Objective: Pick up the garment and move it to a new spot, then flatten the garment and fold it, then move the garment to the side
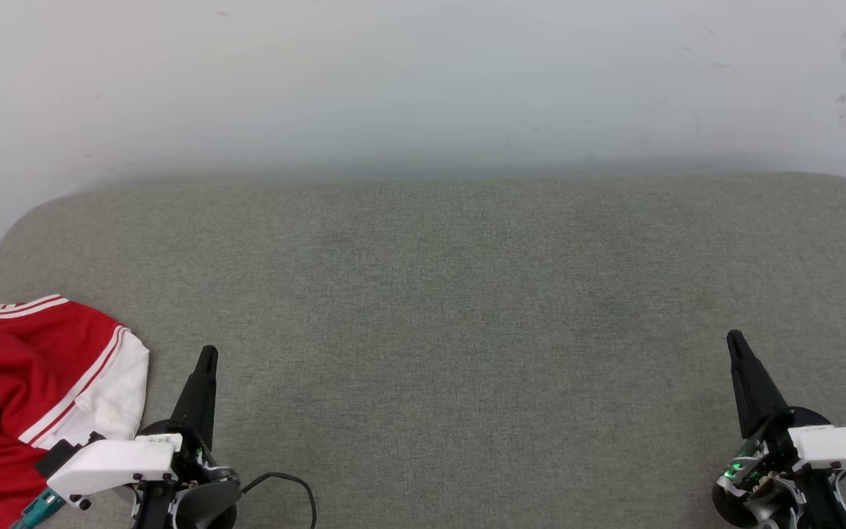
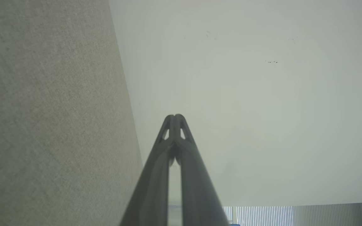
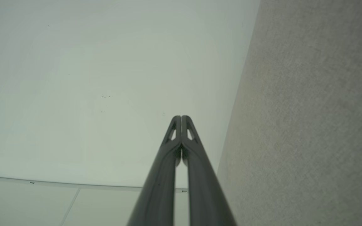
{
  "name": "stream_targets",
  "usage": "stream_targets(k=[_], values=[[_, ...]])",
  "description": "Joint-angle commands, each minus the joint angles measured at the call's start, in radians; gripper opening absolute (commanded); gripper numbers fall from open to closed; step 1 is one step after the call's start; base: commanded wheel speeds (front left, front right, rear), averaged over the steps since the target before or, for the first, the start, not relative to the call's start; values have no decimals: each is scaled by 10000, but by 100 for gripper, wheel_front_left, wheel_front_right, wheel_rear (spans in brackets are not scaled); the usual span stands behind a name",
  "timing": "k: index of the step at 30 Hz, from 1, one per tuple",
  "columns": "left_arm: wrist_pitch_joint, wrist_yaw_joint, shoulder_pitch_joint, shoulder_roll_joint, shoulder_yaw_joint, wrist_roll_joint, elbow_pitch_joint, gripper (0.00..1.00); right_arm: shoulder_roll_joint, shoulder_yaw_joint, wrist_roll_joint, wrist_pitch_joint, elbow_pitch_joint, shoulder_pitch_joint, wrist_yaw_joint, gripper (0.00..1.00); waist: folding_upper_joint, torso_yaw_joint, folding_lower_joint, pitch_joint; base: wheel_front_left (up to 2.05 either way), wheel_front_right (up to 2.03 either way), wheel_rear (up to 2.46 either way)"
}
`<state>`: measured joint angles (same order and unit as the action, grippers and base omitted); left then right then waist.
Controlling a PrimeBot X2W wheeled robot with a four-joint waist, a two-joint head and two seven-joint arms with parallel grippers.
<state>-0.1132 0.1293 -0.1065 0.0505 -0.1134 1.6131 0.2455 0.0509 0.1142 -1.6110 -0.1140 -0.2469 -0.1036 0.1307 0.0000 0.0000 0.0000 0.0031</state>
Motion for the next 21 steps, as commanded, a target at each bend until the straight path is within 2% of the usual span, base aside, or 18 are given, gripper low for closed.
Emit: stream_targets(k=[1,21], values=[[-44,36,-59,-11,-24,-2,-4,0,-22,-7,-39,7,0,-121,0,0,0,0,0,0,0,0,0],[-45,36,-59,-11,-24,-2,-4,0,-22,-7,-39,7,0,-121,0,0,0,0,0,0,0,0,0]])
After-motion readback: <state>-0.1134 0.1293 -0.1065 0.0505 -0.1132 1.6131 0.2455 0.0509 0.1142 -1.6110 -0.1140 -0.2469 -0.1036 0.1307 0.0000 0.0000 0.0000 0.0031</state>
